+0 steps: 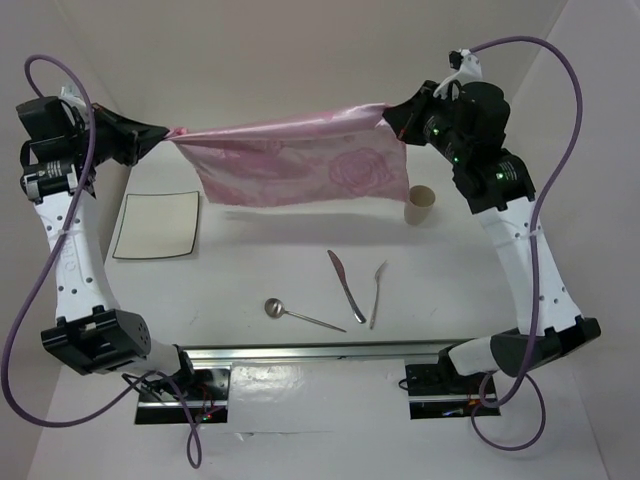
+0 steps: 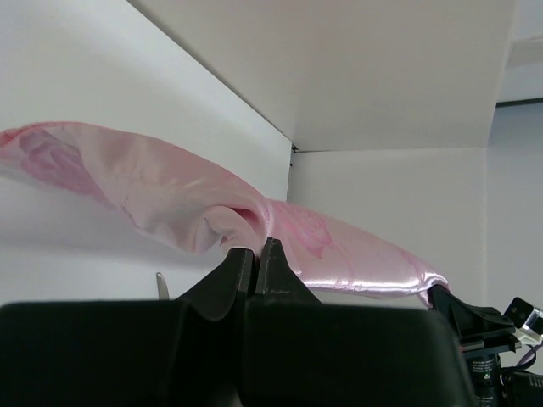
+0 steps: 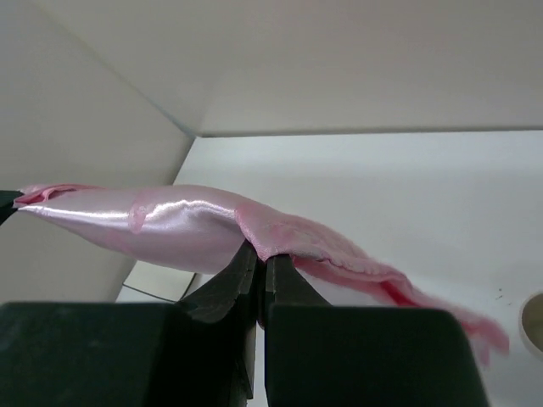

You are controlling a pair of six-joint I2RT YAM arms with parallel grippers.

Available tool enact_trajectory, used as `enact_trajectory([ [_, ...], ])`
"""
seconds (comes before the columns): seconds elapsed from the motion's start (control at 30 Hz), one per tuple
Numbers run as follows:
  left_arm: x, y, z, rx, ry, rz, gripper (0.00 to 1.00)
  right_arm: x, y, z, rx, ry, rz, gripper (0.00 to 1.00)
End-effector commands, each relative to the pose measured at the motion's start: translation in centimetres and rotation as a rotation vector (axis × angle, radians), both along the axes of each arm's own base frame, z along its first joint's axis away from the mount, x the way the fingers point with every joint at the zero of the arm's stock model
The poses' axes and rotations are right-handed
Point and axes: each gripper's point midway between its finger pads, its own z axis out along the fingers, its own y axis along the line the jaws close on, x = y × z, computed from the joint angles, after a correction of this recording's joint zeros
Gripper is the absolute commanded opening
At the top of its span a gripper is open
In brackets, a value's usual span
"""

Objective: Set the dinner table for one person

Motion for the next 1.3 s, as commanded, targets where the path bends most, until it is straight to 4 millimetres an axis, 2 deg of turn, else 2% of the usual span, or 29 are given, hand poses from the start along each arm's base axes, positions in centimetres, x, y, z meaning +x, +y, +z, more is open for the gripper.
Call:
enact_trajectory([
  [0.0, 0.5, 0.6, 1.3, -0.003, -0.067, 0.003, 0.00, 0.8, -1.2, -0.5, -0.033, 0.010, -0.029, 0.00],
  [0.03, 1.4, 0.9, 0.2, -0.019, -0.039, -0.007, 0.00, 1.8, -1.4, -0.9, -0.045, 0.023, -0.031, 0.00],
  [0.1, 2.5, 0.0, 0.3, -0.004, -0.065, -0.052, 0.00, 3.6, -0.7, -2.5, -0.054, 0.061, 0.019, 0.00],
  [0.17, 3.8, -0.6, 0.4, 0.017, -0.077, -0.085, 0.00, 5.5, -1.3, -2.5, -0.040, 0.053, 0.039, 0.00],
  [0.2, 5.2, -1.2, -1.2, 0.019, -0.043, -0.117, 0.00, 6.2, -1.0, -2.9, -0.032, 0.060, 0.079, 0.00],
  [0.23, 5.8, -1.4, -1.5, 0.025, -0.041, -0.130, 0.00, 8.0, -0.8, -4.7, -0.033, 0.094, 0.089, 0.00],
  [0.3, 7.3, -1.3, -1.4, 0.041, -0.052, -0.135, 0.00, 9.7, -1.1, -4.3, -0.024, 0.075, 0.099, 0.00],
  [0.33, 8.8, -1.5, -3.0, 0.038, -0.020, -0.155, 0.00, 11.5, -1.3, -5.4, -0.022, 0.085, 0.099, 0.00],
  [0.37, 9.5, -1.8, -1.9, 0.059, -0.057, -0.166, 0.00, 12.2, -1.7, -4.6, -0.020, 0.062, 0.088, 0.00],
  [0.43, 10.8, -1.8, -2.2, 0.064, -0.051, -0.178, 0.00, 13.9, -1.6, -5.1, 0.006, 0.061, 0.097, 0.00],
  [0.47, 11.8, -1.7, -2.0, 0.062, -0.061, -0.190, 0.00, 14.3, -2.0, -4.1, 0.010, 0.030, 0.095, 0.00],
  [0.53, 12.5, -1.6, -1.4, 0.067, -0.083, -0.198, 0.00, 15.4, -2.4, -4.3, 0.037, 0.035, 0.091, 0.00],
  [0.6, 12.6, -1.6, -0.2, 0.079, -0.114, -0.197, 0.00, 15.4, -2.7, -3.5, 0.052, 0.015, 0.094, 0.00],
  [0.67, 12.6, -1.7, -0.4, 0.076, -0.116, -0.206, 0.00, 15.2, -3.0, -2.5, 0.062, -0.016, 0.094, 0.00],
  [0.7, 11.9, -1.4, -0.2, 0.067, -0.119, -0.201, 0.00, 15.0, -3.1, -3.4, 0.062, 0.002, 0.094, 0.00],
  [0.73, 11.6, -1.6, 0.2, 0.063, -0.137, -0.210, 0.00, 14.1, -3.1, -2.4, 0.063, -0.022, 0.094, 0.00],
  [0.77, 11.2, -1.1, 0.0, 0.063, -0.135, -0.198, 0.00, 13.7, -3.2, -2.8, 0.063, -0.016, 0.094, 0.00],
  [0.8, 10.8, -1.2, -2.0, 0.044, -0.087, -0.198, 0.00, 13.4, -3.2, -5.5, 0.061, 0.043, 0.092, 0.00],
  [0.83, 9.3, -1.2, -1.4, 0.066, -0.104, -0.194, 0.00, 12.8, -3.2, -6.3, 0.060, 0.059, 0.092, 0.00],
  [0.87, 8.6, -0.8, -2.0, 0.072, -0.089, -0.178, 0.00, 11.2, -3.4, -5.1, 0.061, 0.027, 0.093, 0.00],
  [0.9, 7.7, -1.1, -5.3, 0.045, -0.010, -0.182, 0.00, 10.5, -3.4, -9.2, 0.059, 0.110, 0.090, 0.00],
  [0.97, 4.5, -0.8, -8.5, 0.036, 0.059, -0.145, 0.00, 7.7, -3.3, -12.5, 0.060, 0.168, 0.109, 0.00],
  [1.03, 2.3, -0.2, -10.5, 0.064, 0.083, -0.124, 0.00, 5.7, -3.3, -15.0, 0.062, 0.222, 0.120, 0.00],
  [1.07, 0.4, -0.7, -10.8, 0.084, 0.097, -0.119, 0.02, 4.2, -3.4, -15.1, 0.062, 0.227, 0.119, 0.00],
  [1.1, -1.1, -0.6, -13.3, 0.073, 0.171, -0.111, 0.17, 2.7, -3.4, -18.6, 0.054, 0.306, 0.127, 0.03],
  [1.13, -2.2, -0.8, -14.4, 0.079, 0.203, -0.111, 0.39, 1.6, -3.2, -19.7, 0.043, 0.330, 0.138, 0.17],
  [1.17, -3.1, -0.5, -15.4, 0.108, 0.223, -0.105, 0.85, 0.2, -3.3, -20.2, 0.035, 0.349, 0.140, 0.38],
  [1.2, -4.8, -1.1, -16.6, 0.099, 0.266, -0.118, 1.00, -1.0, -3.6, -22.4, 0.016, 0.398, 0.131, 0.74],
  [1.27, -5.8, -1.1, -17.6, 0.131, 0.300, -0.126, 1.00, -2.7, -4.1, -22.8, -0.012, 0.413, 0.126, 0.89],
])
